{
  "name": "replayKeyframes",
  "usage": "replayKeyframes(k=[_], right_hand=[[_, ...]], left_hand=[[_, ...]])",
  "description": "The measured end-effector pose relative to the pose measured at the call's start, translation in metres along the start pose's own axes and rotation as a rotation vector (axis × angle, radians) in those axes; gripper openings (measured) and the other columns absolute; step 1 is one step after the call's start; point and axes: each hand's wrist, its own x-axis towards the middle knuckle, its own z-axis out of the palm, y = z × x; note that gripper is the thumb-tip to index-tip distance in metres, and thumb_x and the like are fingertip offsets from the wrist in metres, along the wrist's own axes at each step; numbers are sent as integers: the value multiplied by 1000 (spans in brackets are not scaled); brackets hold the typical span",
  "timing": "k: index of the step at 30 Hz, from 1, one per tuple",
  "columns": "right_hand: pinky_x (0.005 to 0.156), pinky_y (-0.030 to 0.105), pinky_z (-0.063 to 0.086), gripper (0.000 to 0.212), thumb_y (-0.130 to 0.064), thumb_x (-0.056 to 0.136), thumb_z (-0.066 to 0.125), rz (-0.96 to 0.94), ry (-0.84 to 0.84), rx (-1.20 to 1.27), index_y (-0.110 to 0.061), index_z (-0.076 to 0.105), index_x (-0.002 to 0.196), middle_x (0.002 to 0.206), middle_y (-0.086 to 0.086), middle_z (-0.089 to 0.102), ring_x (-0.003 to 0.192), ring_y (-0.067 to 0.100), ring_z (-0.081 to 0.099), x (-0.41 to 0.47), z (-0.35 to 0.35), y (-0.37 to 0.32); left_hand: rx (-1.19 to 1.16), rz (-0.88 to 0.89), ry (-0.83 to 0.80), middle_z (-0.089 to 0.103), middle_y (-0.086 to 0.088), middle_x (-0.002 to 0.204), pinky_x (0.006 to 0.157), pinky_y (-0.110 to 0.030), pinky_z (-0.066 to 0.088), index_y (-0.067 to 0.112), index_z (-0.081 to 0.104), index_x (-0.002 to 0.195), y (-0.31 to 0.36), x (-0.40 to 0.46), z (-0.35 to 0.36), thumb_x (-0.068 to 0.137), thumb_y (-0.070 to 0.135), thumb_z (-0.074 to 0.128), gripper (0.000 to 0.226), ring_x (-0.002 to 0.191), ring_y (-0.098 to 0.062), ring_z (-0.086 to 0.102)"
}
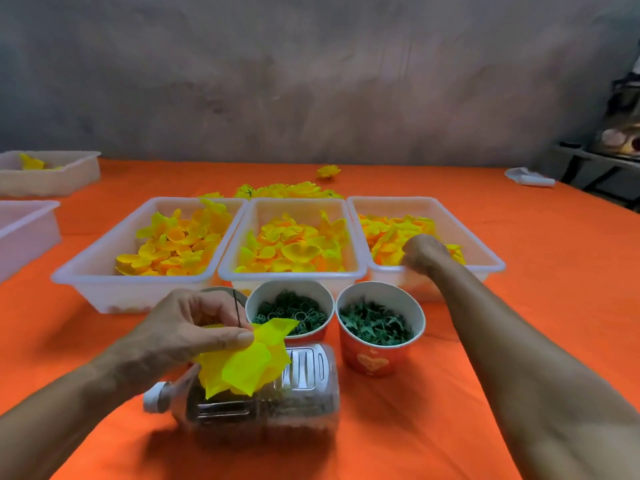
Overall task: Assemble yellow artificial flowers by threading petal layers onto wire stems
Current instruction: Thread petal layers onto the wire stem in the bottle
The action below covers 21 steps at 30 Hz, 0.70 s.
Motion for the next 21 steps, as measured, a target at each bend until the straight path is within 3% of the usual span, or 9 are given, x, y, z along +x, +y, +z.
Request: replayKeyframes(k=[2,6,9,14,18,21], right_hand=[[98,33,42,38,-8,93,45,-30,-94,-16,-5,54,130,137,15,51,125,31,49,1,-1,-5],[102,33,40,37,-6,93,47,-114,-182,-124,-5,56,129,137,12,52,126,30,48,8,1,-8],[94,28,41,37,-1,86,53,-104,-43,12,-13,67,117,134,9,57,121,26,52,11,3,-3],[92,34,43,33,-10,76,76,-73,210,237,-5,71,108,117,18,66,110,31,60,10,11,6],[91,40,43,34,-24,87,66,-116,237,373,1,68,110,114,23,66,110,33,59,7,11,5],[90,39,44,29,-22,92,60,-152,217,404,0,69,108,114,20,66,109,32,59,7,13,4]], left_hand=[[-2,-2,11,66,-4,69,58,-16,49,4,69,56,1,-1,1,53,6,77,9,65,-9,62],[-29,-10,31,61,-9,72,61,-18,48,4,64,57,2,-2,3,55,5,75,11,67,-11,60],[-38,7,10,60,-10,73,63,-22,47,13,66,51,0,-1,3,54,8,76,12,70,-14,57],[-64,32,-12,61,-11,72,62,-20,48,10,66,52,-6,2,0,52,9,77,11,68,-13,59],[-43,56,-28,61,-15,74,62,-20,49,9,66,54,-9,3,-3,51,7,88,22,68,-11,62],[-36,82,-27,62,-12,73,64,-21,48,11,67,53,-12,4,-4,54,9,82,15,69,-13,61]])
